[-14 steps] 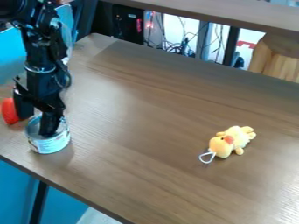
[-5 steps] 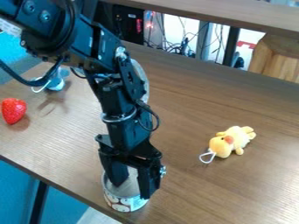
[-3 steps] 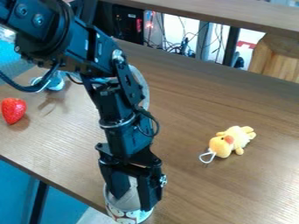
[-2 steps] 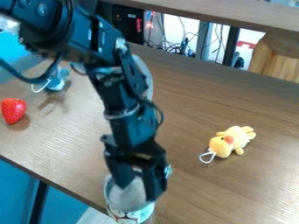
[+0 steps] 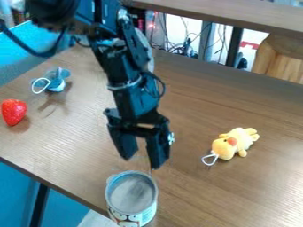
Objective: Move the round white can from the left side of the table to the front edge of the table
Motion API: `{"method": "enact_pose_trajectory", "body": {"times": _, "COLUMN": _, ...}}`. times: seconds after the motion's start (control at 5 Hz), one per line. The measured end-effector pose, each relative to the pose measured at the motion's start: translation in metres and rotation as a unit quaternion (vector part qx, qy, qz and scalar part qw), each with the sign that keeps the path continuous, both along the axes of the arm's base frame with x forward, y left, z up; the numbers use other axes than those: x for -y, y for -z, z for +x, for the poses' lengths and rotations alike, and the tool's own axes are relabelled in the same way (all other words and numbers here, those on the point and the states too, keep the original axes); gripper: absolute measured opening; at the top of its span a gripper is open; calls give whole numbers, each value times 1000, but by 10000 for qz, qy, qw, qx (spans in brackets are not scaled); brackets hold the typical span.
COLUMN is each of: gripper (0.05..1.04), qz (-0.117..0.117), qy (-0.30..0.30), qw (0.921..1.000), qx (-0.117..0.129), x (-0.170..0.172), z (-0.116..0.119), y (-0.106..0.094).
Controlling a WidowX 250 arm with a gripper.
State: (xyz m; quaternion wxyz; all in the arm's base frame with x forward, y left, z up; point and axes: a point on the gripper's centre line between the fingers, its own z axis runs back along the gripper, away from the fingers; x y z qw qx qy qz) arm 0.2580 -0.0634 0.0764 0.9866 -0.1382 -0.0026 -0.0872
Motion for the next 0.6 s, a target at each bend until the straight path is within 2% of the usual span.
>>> {"method": "enact_pose_trajectory", "body": {"times": 0.2, "gripper": 1000, "qz": 691, "qy": 40, "qw": 9975, "qx": -163, "x": -23, "z": -7, "y": -12}}
{"method": "enact_pose_trajectory", "body": {"times": 0.4, "gripper": 1000, "qz": 1582, "qy": -241, "qw": 9866, "qx": -315, "x": -66, "z": -15, "y": -23}}
{"method": "enact_pose_trajectory", "body": {"times": 0.6, "gripper": 1000, "qz": 1712, "qy": -431, "qw": 9840, "qx": -237, "x": -96, "z": -10, "y": -30}}
